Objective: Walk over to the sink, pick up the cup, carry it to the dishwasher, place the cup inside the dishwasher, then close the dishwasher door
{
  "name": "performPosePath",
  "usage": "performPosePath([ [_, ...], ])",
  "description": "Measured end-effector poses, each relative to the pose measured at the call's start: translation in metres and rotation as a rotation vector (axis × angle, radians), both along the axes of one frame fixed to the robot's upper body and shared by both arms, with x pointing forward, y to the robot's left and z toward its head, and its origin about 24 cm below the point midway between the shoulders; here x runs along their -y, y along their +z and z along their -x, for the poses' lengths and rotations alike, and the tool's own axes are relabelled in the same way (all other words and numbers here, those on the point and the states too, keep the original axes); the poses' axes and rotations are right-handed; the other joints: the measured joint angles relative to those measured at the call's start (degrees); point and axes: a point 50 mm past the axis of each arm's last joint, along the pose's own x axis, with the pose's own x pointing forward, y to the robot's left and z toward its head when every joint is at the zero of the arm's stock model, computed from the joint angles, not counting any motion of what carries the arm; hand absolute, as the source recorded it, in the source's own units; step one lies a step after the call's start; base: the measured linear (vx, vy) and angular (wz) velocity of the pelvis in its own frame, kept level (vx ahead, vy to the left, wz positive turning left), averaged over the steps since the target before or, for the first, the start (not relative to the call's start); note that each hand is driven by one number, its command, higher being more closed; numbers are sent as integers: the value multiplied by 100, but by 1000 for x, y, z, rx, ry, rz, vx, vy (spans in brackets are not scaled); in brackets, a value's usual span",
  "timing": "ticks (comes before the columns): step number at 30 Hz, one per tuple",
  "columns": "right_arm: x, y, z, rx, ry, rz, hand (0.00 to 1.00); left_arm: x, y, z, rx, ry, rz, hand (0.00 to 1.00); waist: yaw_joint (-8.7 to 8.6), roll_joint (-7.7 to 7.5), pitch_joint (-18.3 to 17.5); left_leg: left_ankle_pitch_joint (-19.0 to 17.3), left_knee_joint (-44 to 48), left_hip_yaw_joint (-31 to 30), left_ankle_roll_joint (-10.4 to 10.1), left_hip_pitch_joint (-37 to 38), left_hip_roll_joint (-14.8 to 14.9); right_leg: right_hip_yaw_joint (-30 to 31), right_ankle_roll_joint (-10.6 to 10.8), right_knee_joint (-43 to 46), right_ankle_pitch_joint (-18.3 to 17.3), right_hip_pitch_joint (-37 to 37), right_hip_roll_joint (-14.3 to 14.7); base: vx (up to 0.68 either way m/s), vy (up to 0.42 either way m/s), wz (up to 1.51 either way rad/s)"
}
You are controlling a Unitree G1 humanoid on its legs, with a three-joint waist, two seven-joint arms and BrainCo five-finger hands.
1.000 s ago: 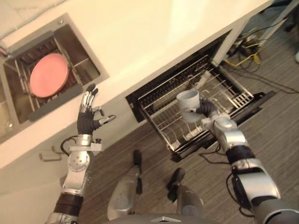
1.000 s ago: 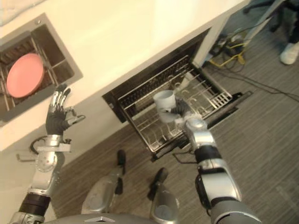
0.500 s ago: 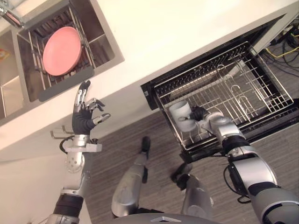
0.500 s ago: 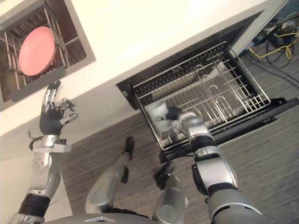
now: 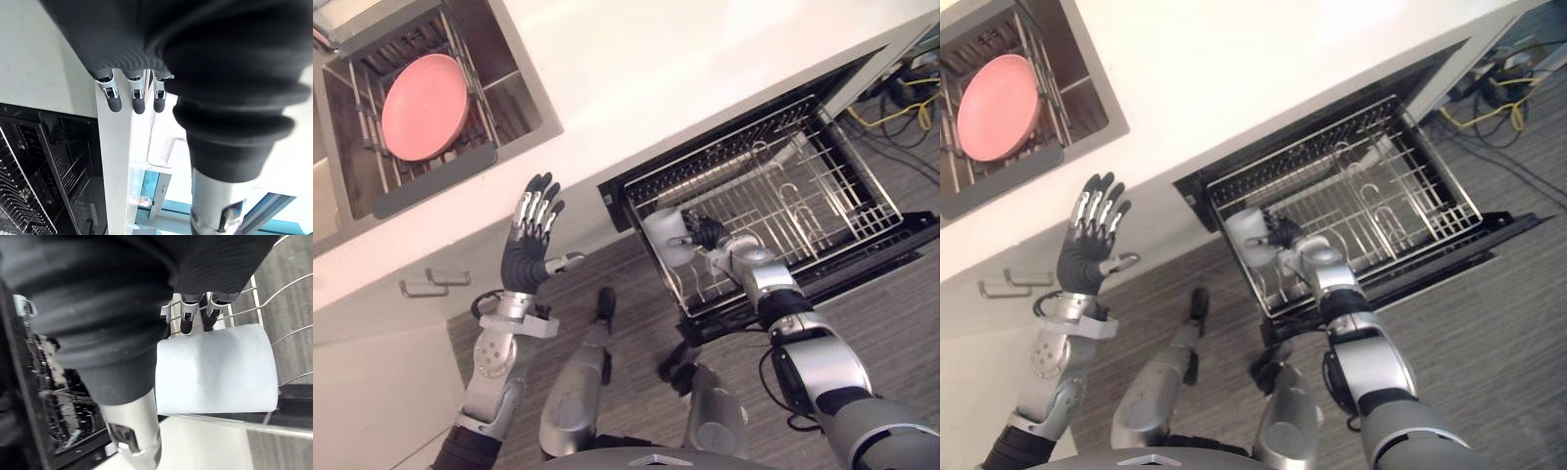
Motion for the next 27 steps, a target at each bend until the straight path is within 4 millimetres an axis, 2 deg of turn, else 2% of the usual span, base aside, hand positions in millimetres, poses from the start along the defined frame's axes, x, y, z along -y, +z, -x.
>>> performPosePath([
  [2, -5, -14, 13, -7, -35, -89, 0, 5, -4, 4, -15, -13, -48, 0, -35, -240, -154, -61, -1, 122, -17, 114, 45, 88, -3, -139, 63, 103, 75, 40, -72, -21],
  [4, -1, -26, 29, -12, -89, -164, 0, 8, -10, 6, -45, -21, -68, 0, -73, -352, -383, -94, -3, 182, -20, 161, 61, 138, 5, -248, 101, 154, 119, 42, -58, -17],
  [8, 7, -39, 63, 19, -134, -253, 0, 9, -31, 17, -157, -35, -94, 0, -235, -396, -804, -169, -4, 294, 46, 310, 56, 220, 45, -527, 201, 347, 198, 48, -42, -14],
  [10, 8, -43, 81, 47, -158, -307, 0, 9, -59, 23, -298, -51, -119, 0, -332, -385, -988, -216, -5, 369, 70, 451, 71, 275, 60, -749, 298, 522, 272, 42, -40, -17],
  [11, 7, -44, 85, 54, -162, -329, 0, 10, -71, 25, -353, -61, -130, 0, -335, -382, -1049, -266, -4, 430, 66, 504, 83, 310, 62, -808, 321, 575, 296, 13, -29, -23],
  [13, 6, -40, 95, 97, -161, -369, 0, 9, -112, 37, -558, -68, -161, 0, -394, -381, -1281, -347, -9, 553, 71, 583, 115, 431, 63, -981, 401, 644, 352, 13, -18, -28],
  [14, 6, -38, 97, 109, -155, -372, 0, 8, -121, 40, -607, -72, -169, 0, -394, -380, -1284, -360, -17, 593, 77, 643, 122, 468, 66, -1021, 406, 699, 364, 5, -21, -33],
  [16, 4, -31, 103, 158, -127, -392, 0, -1, -163, 58, -831, -62, -201, 0, -415, -376, -1474, -460, -36, 680, 69, 730, 138, 588, 75, -1237, 507, 792, 428, -1, -12, -29],
  [19, 4, -24, 110, 216, -130, -429, 0, -17, -198, 81, -1033, 8, -202, 0, -444, -375, -1551, -487, -36, 767, 35, 894, 140, 667, 115, -1425, 606, 985, 477, 39, -9, -15],
  [20, 2, -21, 114, 238, -120, -440, 0, -32, -216, 98, -1149, 85, -182, 0, -441, -373, -1660, -519, -36, 796, 23, 952, 141, 704, 96, -1539, 632, 1070, 504, 45, -15, -15],
  [21, 1, -19, 116, 253, -113, -444, 0, -39, -222, 105, -1189, 120, -171, 0, -441, -369, -1672, -535, -37, 813, 20, 987, 143, 710, 100, -1576, 642, 1114, 511, 47, -16, -13],
  [22, -1, -13, 120, 286, -89, -462, 0, -57, -234, 122, -1281, 221, -128, 0, -433, -363, -1729, -564, -37, 889, 12, 1051, 153, 724, 100, -1649, 660, 1190, 528, 32, -9, -8],
  [24, -4, -5, 123, 330, -72, -482, 0, -74, -244, 142, -1368, 345, -68, 0, -419, -353, -1780, -600, -37, 922, 4, 1138, 157, 747, 112, -1733, 683, 1294, 545, 36, -10, -8],
  [27, -7, 7, 128, 388, -60, -505, 0, -85, -252, 172, -1472, 462, -12, 0, -343, -358, -1935, -659, -37, 1051, 2, 1203, 164, 854, 125, -1846, 728, 1324, 555, 57, -3, -20],
])
